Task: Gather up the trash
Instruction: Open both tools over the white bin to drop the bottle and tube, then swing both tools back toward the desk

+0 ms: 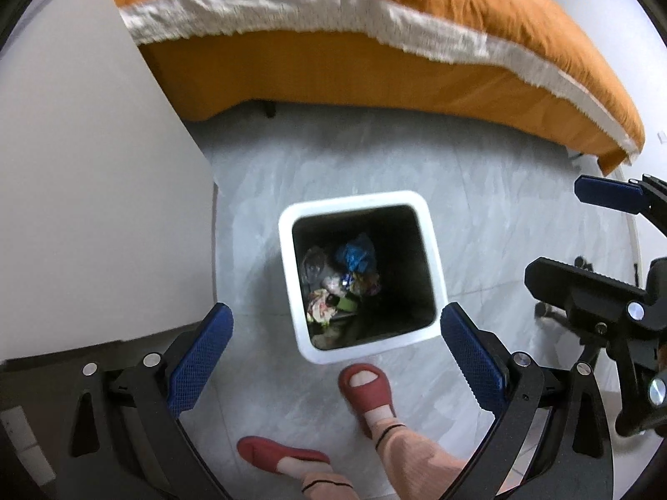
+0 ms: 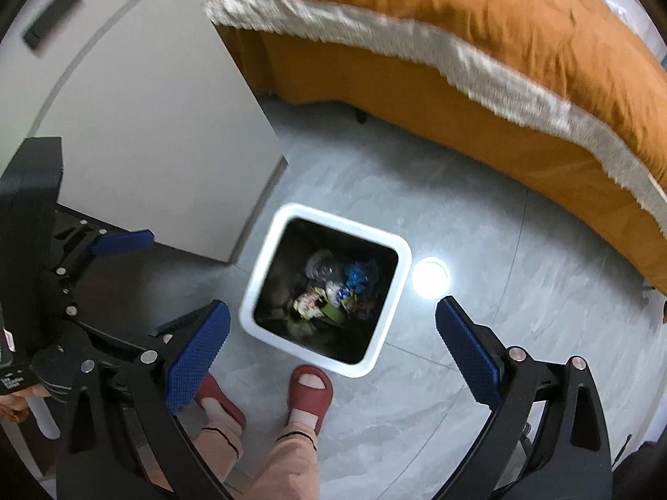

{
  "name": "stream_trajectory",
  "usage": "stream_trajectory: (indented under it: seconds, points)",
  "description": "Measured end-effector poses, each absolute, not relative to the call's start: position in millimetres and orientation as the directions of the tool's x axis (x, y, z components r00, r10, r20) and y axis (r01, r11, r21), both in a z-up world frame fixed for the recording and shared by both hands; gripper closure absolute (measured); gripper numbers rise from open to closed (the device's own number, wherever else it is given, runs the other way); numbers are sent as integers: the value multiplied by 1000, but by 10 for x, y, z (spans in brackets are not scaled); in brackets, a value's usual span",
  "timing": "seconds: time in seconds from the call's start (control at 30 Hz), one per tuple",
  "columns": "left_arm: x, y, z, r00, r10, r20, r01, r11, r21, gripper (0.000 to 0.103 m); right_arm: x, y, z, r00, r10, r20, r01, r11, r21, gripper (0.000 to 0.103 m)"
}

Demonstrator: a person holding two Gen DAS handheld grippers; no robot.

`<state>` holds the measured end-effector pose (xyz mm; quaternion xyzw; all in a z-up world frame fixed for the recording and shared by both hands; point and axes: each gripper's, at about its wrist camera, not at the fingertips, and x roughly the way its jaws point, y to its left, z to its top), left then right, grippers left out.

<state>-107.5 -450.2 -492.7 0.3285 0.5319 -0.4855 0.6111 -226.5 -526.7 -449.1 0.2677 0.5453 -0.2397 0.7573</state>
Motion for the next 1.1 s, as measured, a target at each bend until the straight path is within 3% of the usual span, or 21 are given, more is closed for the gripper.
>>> stream_trajectory:
  seconds: [0.27,0.47,0.7,1.1]
  points:
    - [-1055,-4315,-3956,9,-340,-941,927,356,-120,5,-2249,-5114,-3535,378,-146,-914,657,738,154,5]
    - [-982,-4018,-2878,96,-467,-879,894,429,-131,5,-2237,-4893,-2586,492,-237,-838,642,749,165,5]
    - [-829,-3644,-1839,262,-558,-787,881,472,-41,5,-1868,-4574,-1638,627,-271,-730,539,828,156,5]
    - [1,-2527,-1060,547,-526,-651,731,679,67,5,-835,-3707,-856,774,-165,-611,300,946,126,5]
